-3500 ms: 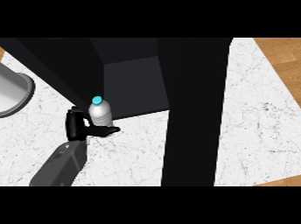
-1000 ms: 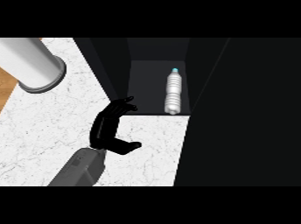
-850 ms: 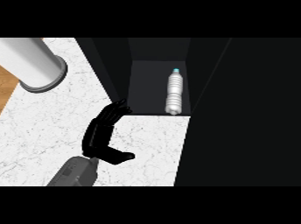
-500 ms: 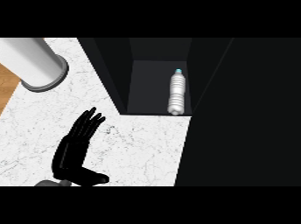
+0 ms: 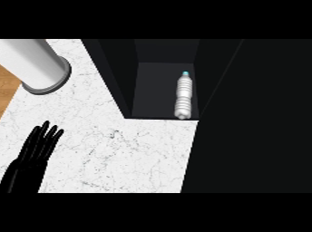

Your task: Pick up the bottled water, place it into the cabinet and close the cabinet

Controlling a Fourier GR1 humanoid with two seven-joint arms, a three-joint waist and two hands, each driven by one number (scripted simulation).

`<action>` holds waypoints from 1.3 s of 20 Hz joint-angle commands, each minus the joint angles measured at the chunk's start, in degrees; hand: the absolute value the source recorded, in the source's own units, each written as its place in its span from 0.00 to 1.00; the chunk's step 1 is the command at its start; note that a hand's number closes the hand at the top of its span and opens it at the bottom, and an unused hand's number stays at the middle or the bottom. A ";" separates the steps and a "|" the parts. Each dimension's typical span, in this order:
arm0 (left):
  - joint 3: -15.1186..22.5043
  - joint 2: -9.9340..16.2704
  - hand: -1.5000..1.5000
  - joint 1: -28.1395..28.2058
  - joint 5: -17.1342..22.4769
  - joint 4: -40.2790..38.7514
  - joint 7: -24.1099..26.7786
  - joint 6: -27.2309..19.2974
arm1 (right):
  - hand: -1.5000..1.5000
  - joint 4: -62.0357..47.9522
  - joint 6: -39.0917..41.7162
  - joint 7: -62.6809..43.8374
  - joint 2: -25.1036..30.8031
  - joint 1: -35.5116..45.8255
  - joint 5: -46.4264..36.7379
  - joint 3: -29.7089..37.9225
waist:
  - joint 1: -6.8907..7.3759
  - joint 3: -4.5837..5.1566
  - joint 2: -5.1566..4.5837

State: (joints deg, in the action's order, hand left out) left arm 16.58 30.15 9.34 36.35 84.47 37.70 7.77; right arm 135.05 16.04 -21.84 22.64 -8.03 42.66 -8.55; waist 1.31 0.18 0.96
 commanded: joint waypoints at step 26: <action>-12.29 12.93 0.00 14.40 9.41 23.92 -7.98 2.67 | 1.00 -29.62 -53.35 -5.65 -22.58 58.03 -18.76 -35.07 | 1.82 -0.12 -0.94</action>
State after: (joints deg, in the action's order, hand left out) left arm 6.38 42.33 22.38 44.69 105.74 30.96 10.92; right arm 112.41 -30.73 -30.03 0.95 42.76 18.34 -44.80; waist 2.87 0.14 0.36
